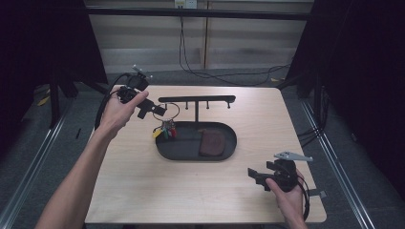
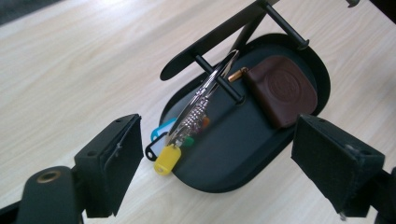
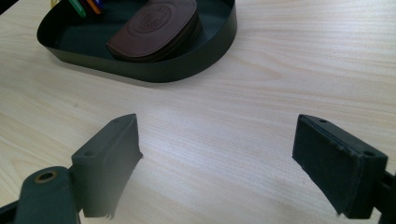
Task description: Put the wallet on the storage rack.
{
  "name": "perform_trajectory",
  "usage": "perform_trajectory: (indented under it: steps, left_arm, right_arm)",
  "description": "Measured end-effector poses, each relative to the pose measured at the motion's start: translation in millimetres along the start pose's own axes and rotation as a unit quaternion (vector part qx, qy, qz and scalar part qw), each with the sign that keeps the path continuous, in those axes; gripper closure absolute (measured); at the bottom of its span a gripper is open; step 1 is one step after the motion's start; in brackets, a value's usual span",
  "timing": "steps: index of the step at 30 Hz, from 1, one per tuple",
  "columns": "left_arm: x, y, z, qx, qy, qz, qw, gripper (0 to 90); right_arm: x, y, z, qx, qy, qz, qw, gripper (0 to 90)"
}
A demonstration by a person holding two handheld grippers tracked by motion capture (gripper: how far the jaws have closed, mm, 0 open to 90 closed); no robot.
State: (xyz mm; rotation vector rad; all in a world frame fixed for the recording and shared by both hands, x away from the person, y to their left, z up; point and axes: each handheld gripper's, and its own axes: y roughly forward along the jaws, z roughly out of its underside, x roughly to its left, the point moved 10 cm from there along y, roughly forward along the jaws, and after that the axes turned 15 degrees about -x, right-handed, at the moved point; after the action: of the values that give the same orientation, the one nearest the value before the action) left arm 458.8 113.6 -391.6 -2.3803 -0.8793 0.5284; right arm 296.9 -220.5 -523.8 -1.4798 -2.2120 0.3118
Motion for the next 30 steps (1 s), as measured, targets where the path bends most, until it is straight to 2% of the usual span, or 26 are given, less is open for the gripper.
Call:
perform_trajectory:
  steps: [1,2,6,7,10,11,12,17,22,24,25,27,30]
  left_arm:
    - [-2.2,-1.2,3.0,0.001,0.007,0.012,0.9999,16.3]
    - [-3.5,-2.0,6.3,0.001,0.007,0.012,0.9999,16.4]
    - [-4.4,-3.5,16.2,-0.007,0.014,-0.007,0.9999,16.5]
    - [-6.2,-4.3,18.4,-0.015,0.021,-0.002,0.9997,16.5]
    - [-7.7,-8.4,21.6,-0.038,0.028,-0.012,0.9988,16.6]
    - [-7.7,-10.9,22.4,-0.054,0.025,-0.021,0.998,16.6]
    - [-7.9,-12.3,23.7,-0.058,0.025,-0.022,0.9978,16.6]
    - [-13.2,-17.7,36.6,-0.07,0.034,-0.017,0.9968,16.6]
    - [-18.4,-21.7,50.3,-0.087,0.028,-0.006,0.9958,17.1]
    - [-19.2,-24.8,54.7,-0.093,0.033,0.0,0.9951,21.6]
    - [-20.9,-25.7,57.4,-0.1,0.026,0.002,0.9946,23.6]
    - [-21.4,-29.3,65.3,-0.101,0.032,0.003,0.9944,22.9]
    - [-22.7,-33.7,73.7,-0.108,0.031,0.007,0.9936,22.5]
  right_arm:
    - [-0.5,-0.1,-0.1,0.0,0.0,0.001,1.0,14.4]
    - [-0.7,-0.2,-0.1,0.0,0.002,0.002,1.0,14.4]
    - [-1.1,0.5,0.7,0.003,0.001,0.004,1.0,14.5]
    - [-1.0,0.5,0.8,0.003,0.001,0.004,1.0,14.5]
    - [-1.5,0.2,0.5,0.002,0.001,0.005,1.0,14.4]
    - [-1.8,0.4,0.6,0.002,0.001,0.005,1.0,14.4]
    - [-2.0,0.4,1.0,0.004,0.001,0.006,1.0,14.4]
    - [-1.1,1.0,1.1,0.004,0.001,0.005,1.0,14.4]
    - [-1.4,-0.5,0.6,0.002,0.002,0.006,1.0,14.4]
    - [-1.6,-0.4,0.7,0.002,0.003,0.006,1.0,14.4]
    - [-1.6,-0.3,0.8,0.002,0.002,0.006,1.0,14.4]
    - [-1.5,-0.4,0.8,0.003,0.001,0.006,1.0,14.5]
    - [-1.9,-0.1,1.0,0.003,0.001,0.006,1.0,14.4]
